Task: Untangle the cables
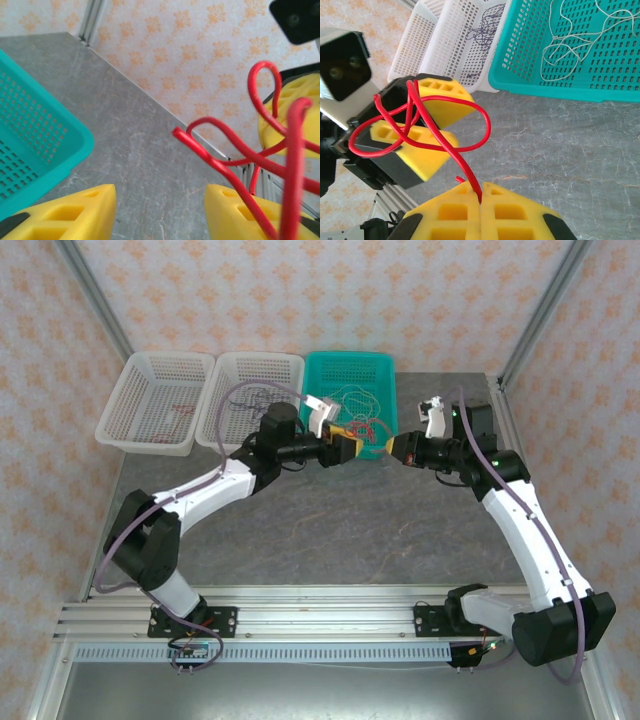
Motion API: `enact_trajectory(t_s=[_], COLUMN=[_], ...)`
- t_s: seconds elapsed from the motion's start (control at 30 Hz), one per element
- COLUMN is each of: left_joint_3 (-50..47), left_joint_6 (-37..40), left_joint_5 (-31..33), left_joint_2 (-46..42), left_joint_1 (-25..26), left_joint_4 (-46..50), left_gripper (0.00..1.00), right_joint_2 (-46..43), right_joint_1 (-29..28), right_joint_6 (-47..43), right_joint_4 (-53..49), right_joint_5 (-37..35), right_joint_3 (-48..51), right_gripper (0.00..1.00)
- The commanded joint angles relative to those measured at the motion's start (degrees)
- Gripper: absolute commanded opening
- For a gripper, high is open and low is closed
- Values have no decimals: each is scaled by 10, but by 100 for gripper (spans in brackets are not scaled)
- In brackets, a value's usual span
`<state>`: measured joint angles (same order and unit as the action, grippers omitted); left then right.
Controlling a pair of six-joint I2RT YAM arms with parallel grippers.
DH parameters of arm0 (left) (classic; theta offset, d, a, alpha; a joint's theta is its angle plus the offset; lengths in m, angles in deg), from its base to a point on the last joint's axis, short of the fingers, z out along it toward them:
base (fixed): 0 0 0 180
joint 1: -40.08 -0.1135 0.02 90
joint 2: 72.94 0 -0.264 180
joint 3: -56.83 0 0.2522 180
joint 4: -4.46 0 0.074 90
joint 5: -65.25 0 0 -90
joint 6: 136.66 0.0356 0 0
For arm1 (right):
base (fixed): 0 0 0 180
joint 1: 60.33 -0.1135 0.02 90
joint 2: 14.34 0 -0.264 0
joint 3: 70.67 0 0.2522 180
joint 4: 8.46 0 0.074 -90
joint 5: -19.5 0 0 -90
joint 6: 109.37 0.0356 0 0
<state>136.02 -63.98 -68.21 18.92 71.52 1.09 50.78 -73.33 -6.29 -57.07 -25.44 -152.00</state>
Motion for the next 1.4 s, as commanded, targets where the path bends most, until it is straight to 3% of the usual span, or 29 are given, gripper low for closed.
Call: enact_trajectory(t_s=[0.0,0.27,0.33,0.43,0.57,0.63,0.73,0.87,0.9,0.97,1.17,1.27,1.37], left_joint_3=[-12,2,5,4,1,-2,-3,-4,-6,-9,-10,-39,-58], left_joint_6=[26,14,6,0,3,5,11,15,17,21,23,-13,-29], left_joint_5=[33,27,17,-5,-27,-12,11,30,34,43,149,160,173], left_joint_2=[-48,-45,-37,-33,-35,-41,-46,-48,-50,-55,-86,-115,-140], left_joint_1=[-9,-12,-13,-13,-13,-13,-14,-16,-16,-18,-53,-93,-123], left_joint_4=[-3,-15,-25,-45,-49,-43,-30,-17,-14,-7,101,100,112], left_gripper=[52,53,57,70,71,65,47,4,0,0,0,0,0], right_joint_2=[-4,14,15,11,10,14,21,17,13,4,-38,-64,-81], right_joint_1=[-2,-6,-7,-7,-7,-7,-7,-7,-7,-7,42,103,127], right_joint_6=[8,14,14,16,19,23,26,24,24,24,97,135,152], right_joint_4=[15,20,20,22,27,33,38,37,37,35,-2,-6,5], right_joint_5=[16,46,46,41,27,33,43,30,19,-22,-294,-338,-353], right_joint_3=[-8,-16,-14,-11,-10,-10,-12,-9,-7,-1,23,47,66], right_gripper=[0,0,0,0,0,0,0,0,0,0,0,0,0])
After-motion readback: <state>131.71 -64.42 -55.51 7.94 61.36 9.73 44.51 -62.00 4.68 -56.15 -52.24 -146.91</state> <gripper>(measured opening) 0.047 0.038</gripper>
